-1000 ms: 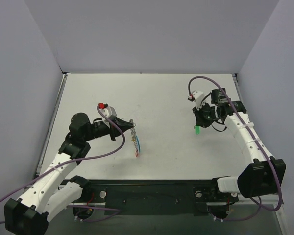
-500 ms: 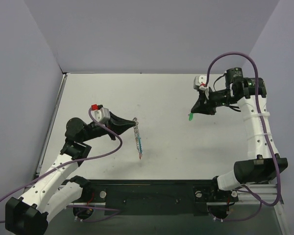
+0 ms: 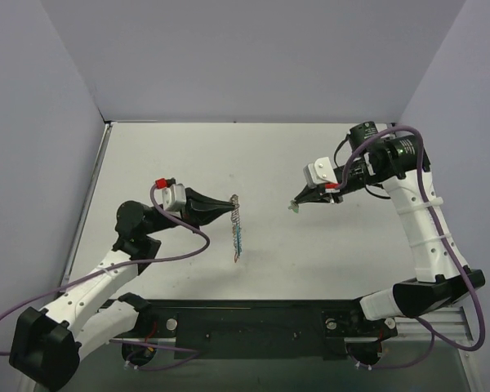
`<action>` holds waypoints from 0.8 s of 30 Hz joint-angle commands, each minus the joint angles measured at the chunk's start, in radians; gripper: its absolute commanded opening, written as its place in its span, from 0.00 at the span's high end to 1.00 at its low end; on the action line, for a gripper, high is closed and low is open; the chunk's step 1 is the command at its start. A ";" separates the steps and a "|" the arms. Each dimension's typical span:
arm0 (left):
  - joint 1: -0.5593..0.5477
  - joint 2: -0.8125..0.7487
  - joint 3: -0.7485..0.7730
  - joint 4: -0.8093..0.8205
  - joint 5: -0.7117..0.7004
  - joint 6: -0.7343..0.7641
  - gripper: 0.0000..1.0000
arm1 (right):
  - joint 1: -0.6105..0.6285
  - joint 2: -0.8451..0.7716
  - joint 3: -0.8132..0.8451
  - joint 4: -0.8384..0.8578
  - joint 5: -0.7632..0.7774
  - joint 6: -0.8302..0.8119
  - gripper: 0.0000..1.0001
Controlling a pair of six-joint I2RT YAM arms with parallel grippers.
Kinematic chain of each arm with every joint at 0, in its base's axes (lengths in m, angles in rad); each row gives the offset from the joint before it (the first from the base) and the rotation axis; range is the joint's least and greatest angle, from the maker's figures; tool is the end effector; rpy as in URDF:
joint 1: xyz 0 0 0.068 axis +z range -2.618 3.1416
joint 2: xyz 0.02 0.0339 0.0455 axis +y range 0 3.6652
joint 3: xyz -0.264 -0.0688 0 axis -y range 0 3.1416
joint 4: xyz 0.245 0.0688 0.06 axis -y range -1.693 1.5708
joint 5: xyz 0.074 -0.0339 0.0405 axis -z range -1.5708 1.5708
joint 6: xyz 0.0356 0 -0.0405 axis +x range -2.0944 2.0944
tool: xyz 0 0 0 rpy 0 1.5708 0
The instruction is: Put the keys on the keyring
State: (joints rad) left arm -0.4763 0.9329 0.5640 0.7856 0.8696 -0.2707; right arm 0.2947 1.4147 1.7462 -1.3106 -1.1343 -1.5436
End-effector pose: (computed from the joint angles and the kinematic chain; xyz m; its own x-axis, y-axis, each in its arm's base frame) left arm 0.1667 -0.1166 0.3325 0.1015 -0.2465 -0.9638 0.9795 0.1941 0.0535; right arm 0.2210 0.1008 0.4369 0.5847 -0.2642 -0.7671 -0.8104 -0.2340 -0.5371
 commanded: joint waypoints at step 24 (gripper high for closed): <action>-0.162 0.063 -0.001 0.126 -0.121 0.257 1.00 | 0.264 -0.014 -0.071 -0.259 0.073 -0.437 1.00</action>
State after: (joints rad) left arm -0.6323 1.0256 0.5598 0.8688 0.7689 -0.0689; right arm 0.5308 1.4200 1.6993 -1.3132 -1.0523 -1.8900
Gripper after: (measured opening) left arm 0.017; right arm 0.004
